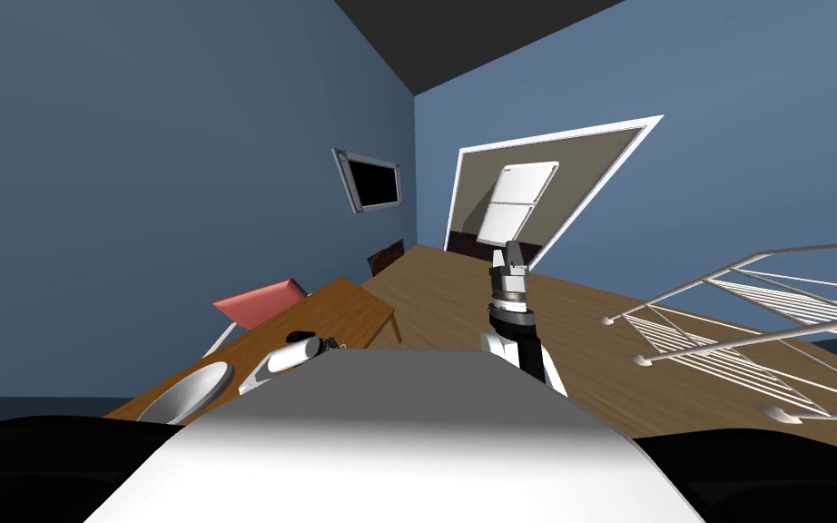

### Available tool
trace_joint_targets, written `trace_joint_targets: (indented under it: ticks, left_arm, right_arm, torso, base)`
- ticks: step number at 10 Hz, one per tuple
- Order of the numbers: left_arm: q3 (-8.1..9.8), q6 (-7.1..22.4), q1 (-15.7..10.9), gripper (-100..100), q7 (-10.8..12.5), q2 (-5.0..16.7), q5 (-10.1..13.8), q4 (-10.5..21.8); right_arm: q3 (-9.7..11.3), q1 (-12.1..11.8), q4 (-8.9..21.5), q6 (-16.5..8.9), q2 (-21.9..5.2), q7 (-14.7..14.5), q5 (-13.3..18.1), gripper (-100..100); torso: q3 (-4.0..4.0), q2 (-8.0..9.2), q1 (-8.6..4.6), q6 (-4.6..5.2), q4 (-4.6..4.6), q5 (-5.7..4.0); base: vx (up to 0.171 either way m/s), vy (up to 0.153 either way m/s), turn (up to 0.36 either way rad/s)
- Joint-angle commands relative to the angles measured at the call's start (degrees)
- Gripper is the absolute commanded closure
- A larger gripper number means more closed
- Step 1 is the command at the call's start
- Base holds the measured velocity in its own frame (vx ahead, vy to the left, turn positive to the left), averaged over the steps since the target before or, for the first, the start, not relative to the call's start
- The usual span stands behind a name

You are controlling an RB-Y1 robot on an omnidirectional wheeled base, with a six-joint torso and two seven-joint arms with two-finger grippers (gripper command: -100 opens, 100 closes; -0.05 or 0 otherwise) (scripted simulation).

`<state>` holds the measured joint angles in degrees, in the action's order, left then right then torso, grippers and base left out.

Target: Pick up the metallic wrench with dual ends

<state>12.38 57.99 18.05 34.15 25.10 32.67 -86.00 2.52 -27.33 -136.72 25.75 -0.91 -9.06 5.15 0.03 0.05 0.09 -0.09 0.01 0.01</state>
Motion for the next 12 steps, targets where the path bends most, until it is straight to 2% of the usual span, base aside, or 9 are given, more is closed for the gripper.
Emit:
trace_joint_targets:
  ticks: [1,4,5,10,11,12]
  left_arm:
    - [0.26,0.75,-0.35,-100,-0.16,0.39,0.63,1.97]
    - [1.5,5.94,-0.26,-100,1.28,1.83,1.93,6.34]
    - [1.5,6.31,-0.26,-100,1.28,1.83,1.93,6.34]
    - [2.75,12.45,0.06,-100,2.76,4.27,3.36,11.23]
    - [2.73,12.01,0.03,-100,2.71,4.11,3.31,10.28]
    - [2.78,12.28,0.06,0,2.73,4.19,3.36,10.38]
  right_arm:
    - [0.0,0.0,0.0,0.0,0.0,0.0,0.0,0]
    - [0.0,0.0,0.0,0.0,0.0,0.0,0.0,0]
    - [0.0,0.0,0.0,0.0,0.0,0.0,0.0,0]
    - [0.0,0.0,0.0,0.0,0.0,0.0,0.0,0]
    - [0.0,0.0,0.0,0.0,0.0,0.0,0.0,0]
    - [0.0,-0.01,0.0,0.0,0.0,0.0,0.0,0]
  torso:
    - [0.0,0.0,0.0,0.0,0.0,0.0]
    - [0.01,0.02,0.03,0.0,0.0,0.01]
    - [0.02,0.04,0.07,0.0,0.01,0.01]
    - [0.01,0.01,-0.03,-0.01,0.01,0.0]
    - [0.02,0.03,-0.04,-0.02,0.01,-0.01]
    - [0.0,-0.01,-0.09,-0.02,0.0,-0.01]
  base:
    - [-0.007,0.028,-0.074]
    - [-0.019,0.044,-0.159]
    - [-0.019,0.037,-0.07]
    - [-0.019,0.026,-0.106]
    - [-0.011,0.013,-0.017]
    - [0.0,0.0,0.0]
